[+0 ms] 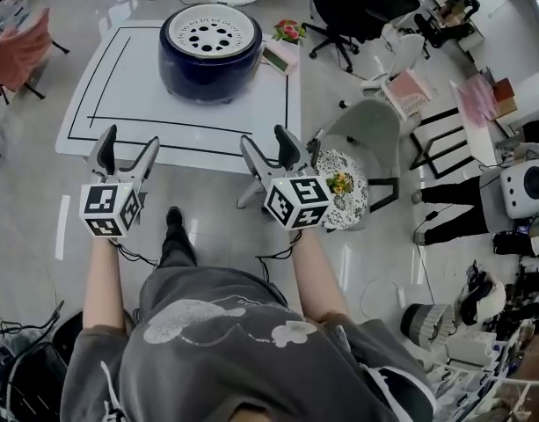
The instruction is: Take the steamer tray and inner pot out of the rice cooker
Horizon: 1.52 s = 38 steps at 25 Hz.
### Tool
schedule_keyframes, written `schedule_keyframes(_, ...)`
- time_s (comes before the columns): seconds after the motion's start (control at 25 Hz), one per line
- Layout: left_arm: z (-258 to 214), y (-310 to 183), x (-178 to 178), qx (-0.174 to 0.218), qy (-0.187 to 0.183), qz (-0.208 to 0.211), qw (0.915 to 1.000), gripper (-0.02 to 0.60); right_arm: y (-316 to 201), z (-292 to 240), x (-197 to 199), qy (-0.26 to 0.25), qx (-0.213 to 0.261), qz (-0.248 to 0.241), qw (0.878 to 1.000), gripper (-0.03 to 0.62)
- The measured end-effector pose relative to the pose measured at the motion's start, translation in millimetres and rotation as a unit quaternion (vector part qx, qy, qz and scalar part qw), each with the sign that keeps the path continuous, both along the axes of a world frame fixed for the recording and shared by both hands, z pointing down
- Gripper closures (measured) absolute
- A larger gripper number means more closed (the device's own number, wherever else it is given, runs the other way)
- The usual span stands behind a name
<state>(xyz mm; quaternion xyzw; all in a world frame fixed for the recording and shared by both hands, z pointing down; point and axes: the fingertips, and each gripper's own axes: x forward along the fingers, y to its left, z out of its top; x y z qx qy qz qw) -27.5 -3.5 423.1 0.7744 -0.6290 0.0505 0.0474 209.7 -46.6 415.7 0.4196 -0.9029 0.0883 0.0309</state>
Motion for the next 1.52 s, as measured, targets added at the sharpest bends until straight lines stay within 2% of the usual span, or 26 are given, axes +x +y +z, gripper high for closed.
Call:
schedule_keyframes(0.32,-8,-117,-51,0.003,0.004,0.03,0.9995,0.192,-129,-26,-36,-0.009,0.008,0.072,0.997,0.283)
schedule_keyframes(0.68,-24,-206,-98,0.007,0.023,0.066,0.9976,0.192,-231,-49,-59,0.036,-0.002,0.131,0.991,0.284)
schedule_keyframes(0.92,-27,-246,-110,0.006,0.028,0.083,0.9962,0.192,-276,-35,-73,0.134,-0.042,0.099,0.985,0.284)
schedule_keyframes(1.16,-16,-276,-96,-0.01,0.026,0.085,0.996,0.192,-315,-15,-72,0.198,-0.071,0.075,0.975,0.284)
schedule_keyframes(1.32,-6,-292,-85,-0.023,0.022,0.072,0.9969,0.192,-334,-1,-75,0.224,-0.087,0.057,0.969,0.284)
schedule_keyframes(1.44,-5,-300,-81,-0.029,0.016,0.062,0.9975,0.192,-339,13,-78,0.258,-0.109,0.04,0.959,0.29)
schedule_keyframes(1.52,-7,-304,-85,-0.03,0.013,0.052,0.9981,0.192,-342,16,-78,0.283,-0.113,0.039,0.951,0.32)
